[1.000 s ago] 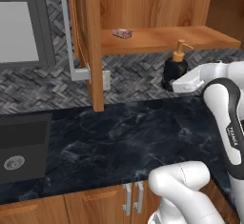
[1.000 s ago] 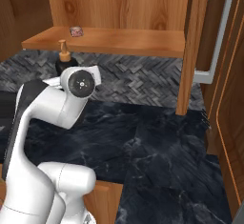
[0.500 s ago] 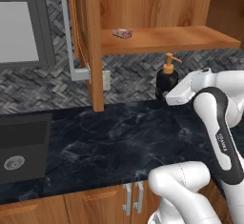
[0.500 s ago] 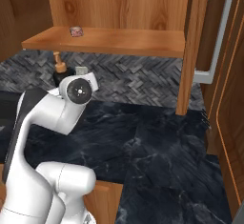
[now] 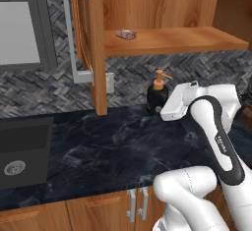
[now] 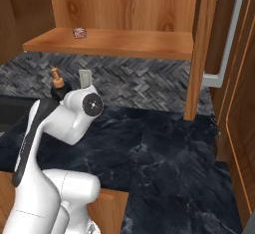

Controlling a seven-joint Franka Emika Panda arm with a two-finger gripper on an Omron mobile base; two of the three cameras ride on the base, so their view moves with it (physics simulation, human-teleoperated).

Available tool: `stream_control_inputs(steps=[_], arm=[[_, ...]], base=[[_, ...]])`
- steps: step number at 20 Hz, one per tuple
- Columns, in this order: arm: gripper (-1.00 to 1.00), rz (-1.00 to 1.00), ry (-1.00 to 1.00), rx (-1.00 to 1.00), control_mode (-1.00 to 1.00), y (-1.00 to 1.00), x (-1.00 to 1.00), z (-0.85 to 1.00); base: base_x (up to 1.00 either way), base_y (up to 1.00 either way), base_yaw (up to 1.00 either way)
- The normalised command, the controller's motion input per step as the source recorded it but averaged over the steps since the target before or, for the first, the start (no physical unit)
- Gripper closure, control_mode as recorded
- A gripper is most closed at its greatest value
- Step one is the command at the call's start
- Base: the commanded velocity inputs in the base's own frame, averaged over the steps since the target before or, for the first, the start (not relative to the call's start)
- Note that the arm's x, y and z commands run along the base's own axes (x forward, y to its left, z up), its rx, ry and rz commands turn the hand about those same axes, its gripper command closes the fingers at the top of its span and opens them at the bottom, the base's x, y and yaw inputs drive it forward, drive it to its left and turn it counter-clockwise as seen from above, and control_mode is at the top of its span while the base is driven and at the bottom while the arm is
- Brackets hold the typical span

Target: Locate and retrieve the bar soap and soap dispenser from the cabinet. Place them next to the sink.

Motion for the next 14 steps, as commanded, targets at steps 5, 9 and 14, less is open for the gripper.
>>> stream_control_inputs(steps=[5,9,14], arm=[[1.0,0.14,0.04,0.0,-1.0,0.19,0.4,-0.41],[1.0,0.1,0.05,0.0,-1.0,0.21,0.42,-0.42],[1.0,0.06,0.06,0.01,-1.0,0.3,0.42,-0.47]], base=[[0.0,0.0,0.0],[0.0,0.0,0.0],[0.0,0.0,0.0]])
